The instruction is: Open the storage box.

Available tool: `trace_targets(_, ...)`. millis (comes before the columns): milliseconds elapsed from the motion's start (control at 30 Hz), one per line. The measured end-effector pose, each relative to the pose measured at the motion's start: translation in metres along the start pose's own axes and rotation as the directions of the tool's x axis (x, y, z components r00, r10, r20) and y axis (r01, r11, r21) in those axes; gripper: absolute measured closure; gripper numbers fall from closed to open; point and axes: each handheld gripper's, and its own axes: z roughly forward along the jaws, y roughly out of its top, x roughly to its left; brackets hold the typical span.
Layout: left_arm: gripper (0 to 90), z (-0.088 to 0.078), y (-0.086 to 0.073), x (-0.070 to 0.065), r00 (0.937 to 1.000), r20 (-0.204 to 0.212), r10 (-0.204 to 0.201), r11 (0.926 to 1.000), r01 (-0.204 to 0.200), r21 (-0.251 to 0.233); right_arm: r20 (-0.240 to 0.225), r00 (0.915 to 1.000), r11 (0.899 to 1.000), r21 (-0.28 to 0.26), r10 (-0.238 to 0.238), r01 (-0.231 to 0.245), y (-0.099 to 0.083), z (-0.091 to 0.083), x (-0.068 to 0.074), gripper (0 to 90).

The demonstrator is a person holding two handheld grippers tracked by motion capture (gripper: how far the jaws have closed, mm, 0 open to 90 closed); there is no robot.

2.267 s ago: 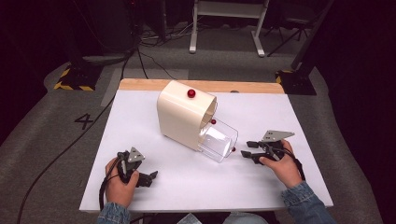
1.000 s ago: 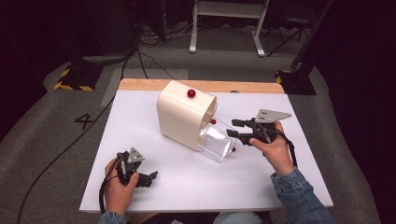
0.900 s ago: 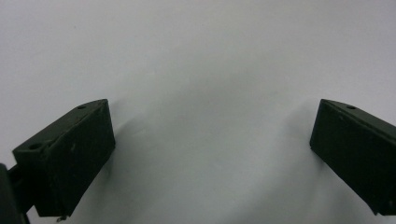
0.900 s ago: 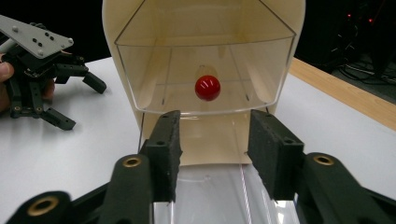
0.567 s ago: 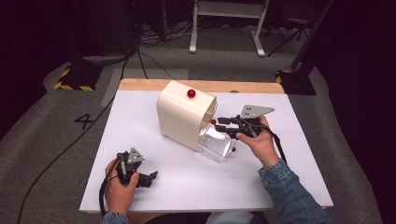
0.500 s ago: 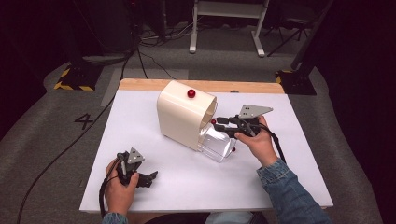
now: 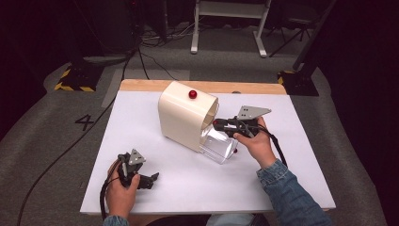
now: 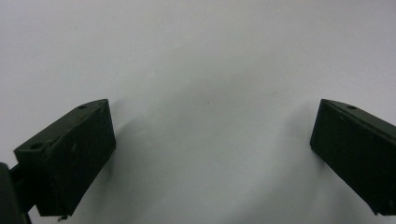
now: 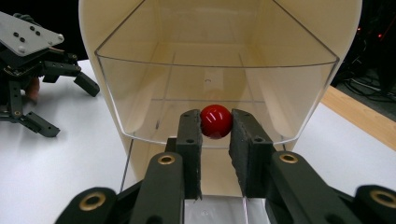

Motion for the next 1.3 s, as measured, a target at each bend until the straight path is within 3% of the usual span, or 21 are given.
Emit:
trace_targets(233,0.1,0.0,0.0,0.0,1.0,0.0,0.0,1.0,0.0,0.0,-0.001,1.0,1.0,-0.003,-0.001,0.001,0.0,-0.007,0.001,74.2)
trace_targets(733,0.0,0.0,0.001,0.001,1.0,0.008,-0.001,1.0,0.001,0.008,0.03,0.9994,1.0,0.009,0.017,-0.018,-0.013,-0.047,0.004,74.2)
trace_targets(1300,0.0,0.0,0.001,0.001,1.0,0.008,-0.002,1.0,0.002,0.009,0.042,0.9988,0.999,0.035,0.024,-0.025,-0.022,-0.063,0.004,74.1)
